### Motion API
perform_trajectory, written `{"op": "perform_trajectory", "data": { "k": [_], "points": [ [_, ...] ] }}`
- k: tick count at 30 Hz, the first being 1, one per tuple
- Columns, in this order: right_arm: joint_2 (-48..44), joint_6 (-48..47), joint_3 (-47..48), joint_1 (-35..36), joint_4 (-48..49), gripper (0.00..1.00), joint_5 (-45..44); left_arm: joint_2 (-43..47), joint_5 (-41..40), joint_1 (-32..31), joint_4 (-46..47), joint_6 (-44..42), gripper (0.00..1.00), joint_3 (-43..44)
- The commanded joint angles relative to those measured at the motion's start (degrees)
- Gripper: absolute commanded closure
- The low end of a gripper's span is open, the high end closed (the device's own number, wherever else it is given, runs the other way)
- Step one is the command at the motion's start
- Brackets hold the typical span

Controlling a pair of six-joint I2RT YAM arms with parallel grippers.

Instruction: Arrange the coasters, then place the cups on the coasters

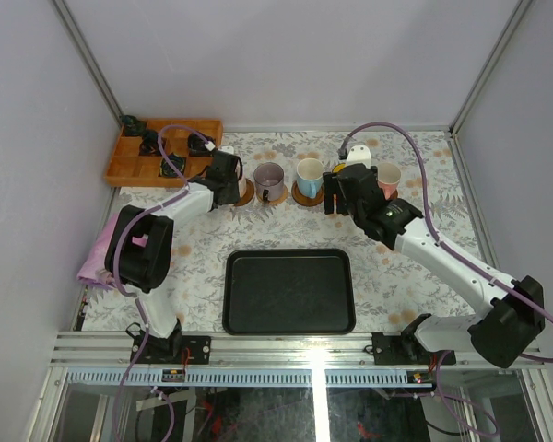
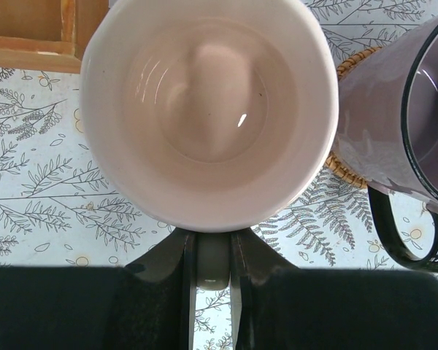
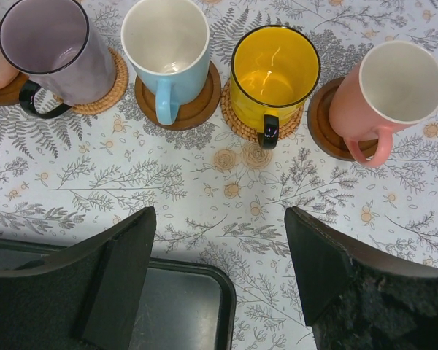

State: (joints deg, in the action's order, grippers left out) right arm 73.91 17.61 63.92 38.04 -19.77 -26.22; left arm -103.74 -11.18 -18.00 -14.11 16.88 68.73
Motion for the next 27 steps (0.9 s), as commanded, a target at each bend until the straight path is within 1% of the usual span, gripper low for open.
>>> {"op": "perform_trajectory", "data": {
  "k": [1,12,20,27],
  "points": [
    [0.09,0.58,1.08,-0.51,2.81,0.22,0.75,1.53,-2.87,-0.03,-1.69,0.47,1.00,-0.70],
    [0.71,1.19,1.32,-0.51,2.98,0.22,1.50,2.41,-2.59,-0.03,-2.52,-0.70,1.00,-0.32],
    [1.19,1.27,1.52,-0.52,2.85,0.22,1.70,1.86,1.04,-0.04,-0.25,-1.84,1.00,1.36],
    [0.97,1.33,1.18,-0.51,2.86,0.22,1.54,0.64,3.41,-0.10,-0.14,-2.77,1.00,4.91]
  ]
}}
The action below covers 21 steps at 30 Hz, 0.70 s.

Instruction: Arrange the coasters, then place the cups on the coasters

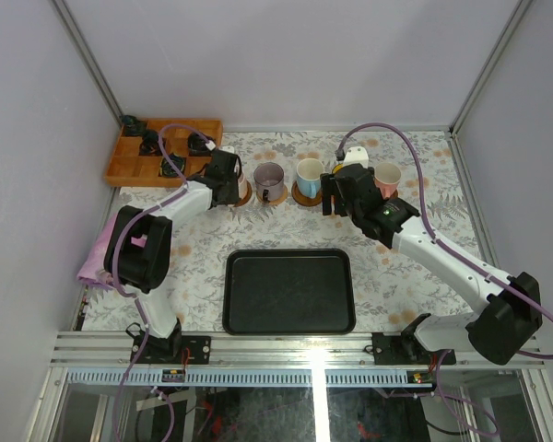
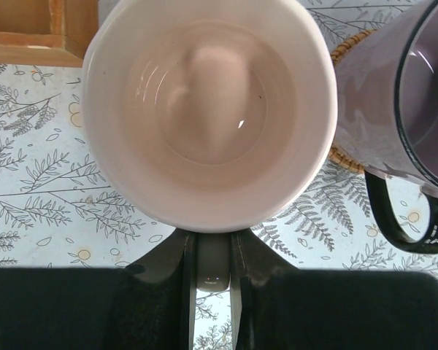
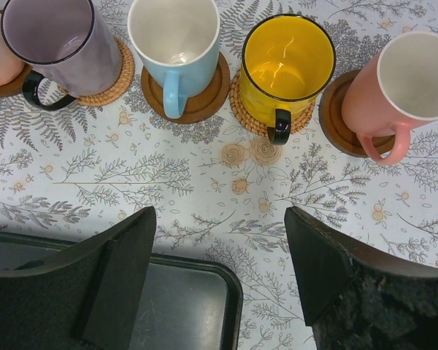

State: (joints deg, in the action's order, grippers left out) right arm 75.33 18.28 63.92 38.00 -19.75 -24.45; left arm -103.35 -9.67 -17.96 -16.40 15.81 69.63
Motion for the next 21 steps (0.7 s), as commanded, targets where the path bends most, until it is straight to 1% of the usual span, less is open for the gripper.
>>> {"op": "perform_trajectory", "data": {
  "k": [1,5,13,21],
  "points": [
    [-0.49,0.66,1.19,-0.47,2.82,0.22,-0.17,-0.13,1.93,-0.15,1.81,-2.02,1.00,4.66],
    [-0.84,0.63,1.14,-0.47,2.94,0.22,-0.21,-0.92,0.77,-0.36,0.33,-2.45,1.00,6.09],
    [-0.97,0.57,0.64,-0.48,2.96,0.22,0.03,-0.65,-1.78,-0.50,0.00,-1.38,1.00,4.90],
    [-0.97,0.04,0.52,-0.51,3.08,0.22,0.10,-1.65,-2.07,-0.51,0.13,-1.26,1.00,5.60]
  ]
}}
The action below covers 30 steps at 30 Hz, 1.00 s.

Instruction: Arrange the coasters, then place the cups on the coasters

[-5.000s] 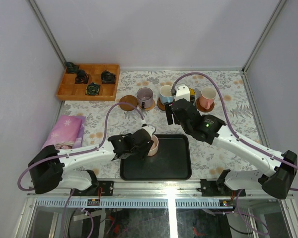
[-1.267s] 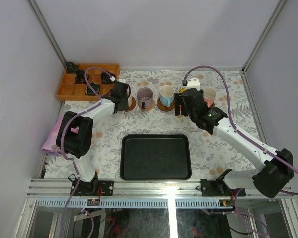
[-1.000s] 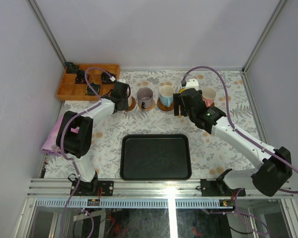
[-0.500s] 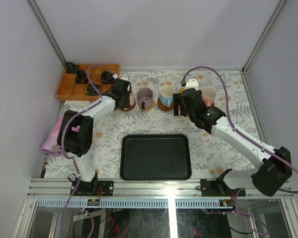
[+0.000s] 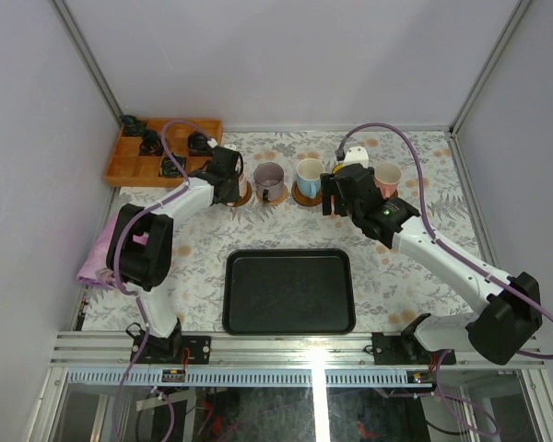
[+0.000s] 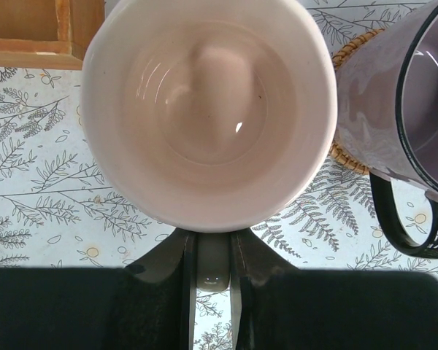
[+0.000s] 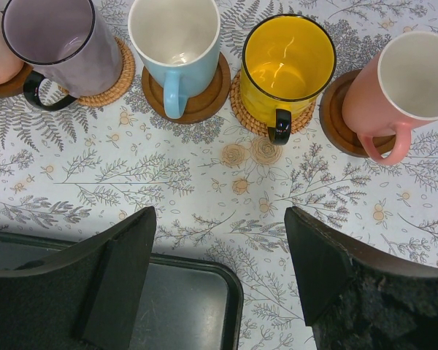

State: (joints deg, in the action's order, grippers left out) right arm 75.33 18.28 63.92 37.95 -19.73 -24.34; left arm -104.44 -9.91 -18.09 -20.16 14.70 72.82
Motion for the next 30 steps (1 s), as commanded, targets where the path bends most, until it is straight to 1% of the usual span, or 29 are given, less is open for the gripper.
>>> {"op": "perform_trajectory", "data": {
  "k": [1,12,15,16,17,20,22,23,26,30],
  "points": [
    [-1.04,0.09,0.36,-0.43,3.03,0.22,0.00,-0.74,-1.71,-0.49,3.90,-0.11,1.00,2.57],
    [-1.50,-0.22,-0.59,-0.47,3.52,0.22,-0.34,-2.48,-1.81,-0.45,3.84,-0.05,0.98,3.80],
    [-1.74,-0.31,-0.79,-0.43,3.56,0.22,-0.44,-2.11,-2.35,-0.52,3.31,0.15,0.95,3.80],
    [-1.88,-0.24,-0.93,-0.43,3.61,0.22,-0.42,-1.93,-2.72,-0.60,3.10,0.15,0.93,3.63],
    [-2.00,-0.19,-1.02,-0.43,3.71,0.22,-0.33,-1.68,-3.29,-0.70,2.76,0.15,0.87,3.59],
    [-2.36,-0.17,-1.32,-0.43,3.89,0.22,-0.21,-0.98,-5.02,-0.94,1.44,0.00,0.67,3.59],
    [-2.46,-0.23,-1.57,-0.43,3.99,0.22,-0.19,-0.52,-5.92,-1.08,0.60,0.02,0.55,3.52],
    [-2.47,-0.18,-1.62,-0.43,4.04,0.22,-0.06,-0.29,-6.32,-1.12,0.30,0.06,0.51,3.41],
    [-2.56,-0.10,-1.92,-0.43,4.32,0.22,0.07,0.75,-6.58,-1.26,0.04,0.32,0.44,2.60],
    [-2.81,0.09,-2.06,-0.45,4.48,0.22,0.42,2.00,-7.04,-1.46,-0.56,0.85,0.41,1.89]
  ]
}}
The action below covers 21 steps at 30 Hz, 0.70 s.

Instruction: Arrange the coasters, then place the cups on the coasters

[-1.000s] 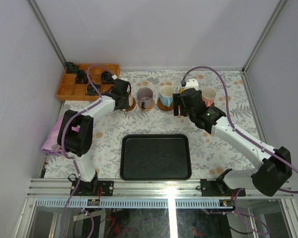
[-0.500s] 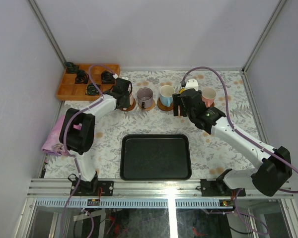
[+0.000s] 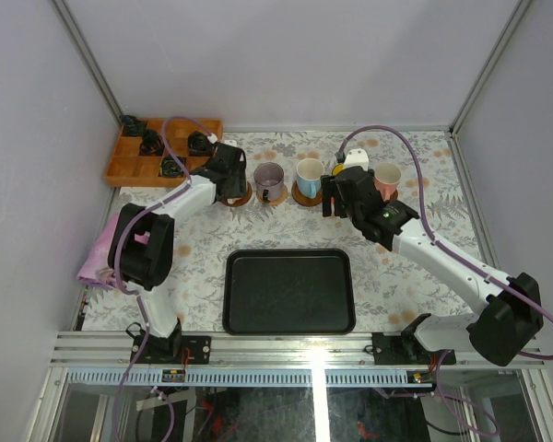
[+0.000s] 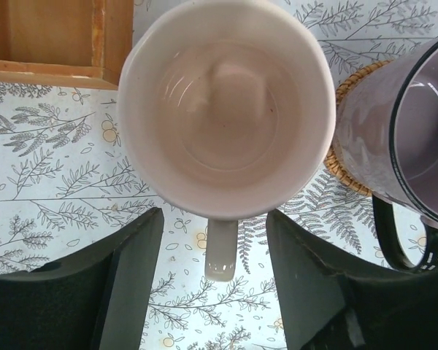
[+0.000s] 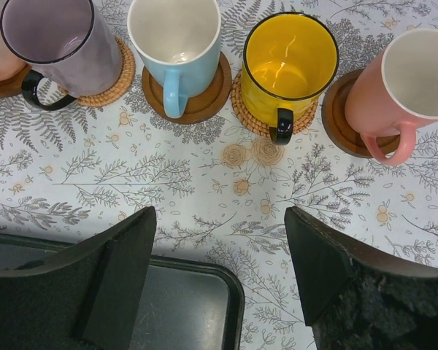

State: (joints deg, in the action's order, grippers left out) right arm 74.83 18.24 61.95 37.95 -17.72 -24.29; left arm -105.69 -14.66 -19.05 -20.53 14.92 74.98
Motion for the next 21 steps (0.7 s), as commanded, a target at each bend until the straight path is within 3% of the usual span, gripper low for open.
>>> {"op": "perform_trajectory", "data": {
  "k": [1,12,21],
  "points": [
    [-2.43,0.13,-0.22,-0.45,2.53,0.22,0.28,3.60,-2.38,-0.56,-0.25,0.57,0.41,-0.46],
    [-7.01,-0.95,0.11,-2.72,2.46,0.18,-6.66,12.48,-5.43,-0.60,-2.80,1.69,0.35,-4.97],
    [-10.66,-0.73,-3.15,-21.75,2.63,0.15,1.16,20.67,-10.41,1.74,-7.48,6.47,0.26,-8.92]
  ]
}}
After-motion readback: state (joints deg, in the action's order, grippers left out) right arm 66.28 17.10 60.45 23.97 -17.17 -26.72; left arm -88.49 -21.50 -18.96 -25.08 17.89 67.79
